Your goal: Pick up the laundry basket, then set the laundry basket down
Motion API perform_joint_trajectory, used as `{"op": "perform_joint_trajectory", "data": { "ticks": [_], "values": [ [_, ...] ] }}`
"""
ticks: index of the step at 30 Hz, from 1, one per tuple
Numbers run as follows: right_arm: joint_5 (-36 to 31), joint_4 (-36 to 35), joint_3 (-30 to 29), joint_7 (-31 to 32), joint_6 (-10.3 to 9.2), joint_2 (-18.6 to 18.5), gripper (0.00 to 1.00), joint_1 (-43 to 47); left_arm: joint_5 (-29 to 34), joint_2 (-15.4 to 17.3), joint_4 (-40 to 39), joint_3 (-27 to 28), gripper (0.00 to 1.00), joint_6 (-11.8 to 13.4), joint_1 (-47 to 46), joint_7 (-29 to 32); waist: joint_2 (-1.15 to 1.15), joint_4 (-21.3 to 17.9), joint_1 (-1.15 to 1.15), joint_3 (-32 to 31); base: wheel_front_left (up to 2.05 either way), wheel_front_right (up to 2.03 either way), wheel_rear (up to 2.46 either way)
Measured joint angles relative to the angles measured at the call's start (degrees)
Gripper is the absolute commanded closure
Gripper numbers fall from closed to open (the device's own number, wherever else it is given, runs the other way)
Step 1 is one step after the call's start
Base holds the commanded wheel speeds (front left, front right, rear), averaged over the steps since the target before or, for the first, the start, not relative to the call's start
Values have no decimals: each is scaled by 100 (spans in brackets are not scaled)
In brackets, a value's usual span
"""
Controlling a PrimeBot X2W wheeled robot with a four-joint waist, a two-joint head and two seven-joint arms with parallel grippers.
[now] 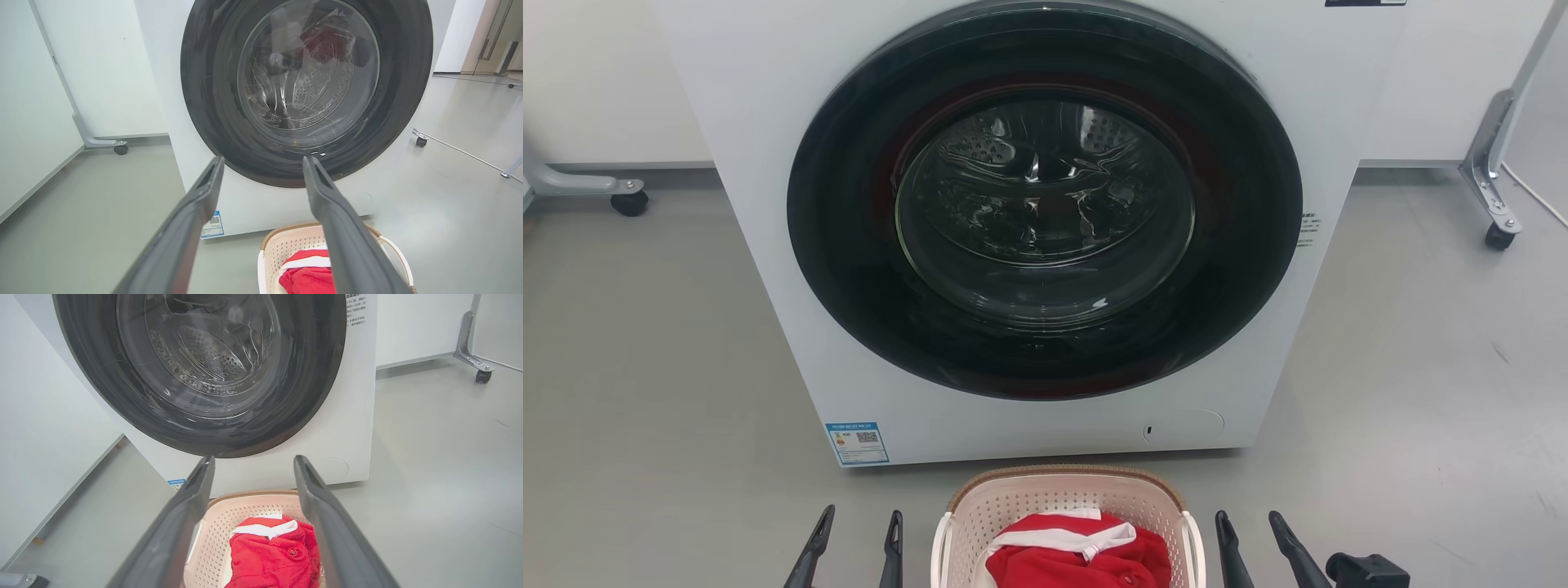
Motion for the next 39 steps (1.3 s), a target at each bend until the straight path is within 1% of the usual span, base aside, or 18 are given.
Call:
{"op": "perform_joint_trajectory", "data": {
  "ticks": [8,10,23,30,32,39],
  "values": [
    [-613,-12,203,-175,-81,-3,0,-1,579,5,-123,-90,0,97,94,-177,0,-11,0,2,0,0,0],
    [-660,-24,220,-177,-81,-3,0,-1,680,0,-135,-88,0,125,120,-177,0,-13,0,5,0,0,0],
    [-661,-113,43,-177,-81,-1,0,1,332,-109,-200,151,0,136,120,-177,0,-9,0,35,0,0,0],
    [-708,-283,-157,-178,-82,-1,0,5,277,-165,-226,254,0,134,120,-177,0,-15,0,50,0,0,0],
    [-714,-305,-186,-178,-82,-1,0,8,268,-174,-230,276,0,90,121,-177,0,-19,0,53,0,0,0],
    [-804,-379,-255,-178,-82,0,0,19,235,-193,-259,316,0,88,124,-177,0,-29,0,61,0,0,0]
  ]
}}
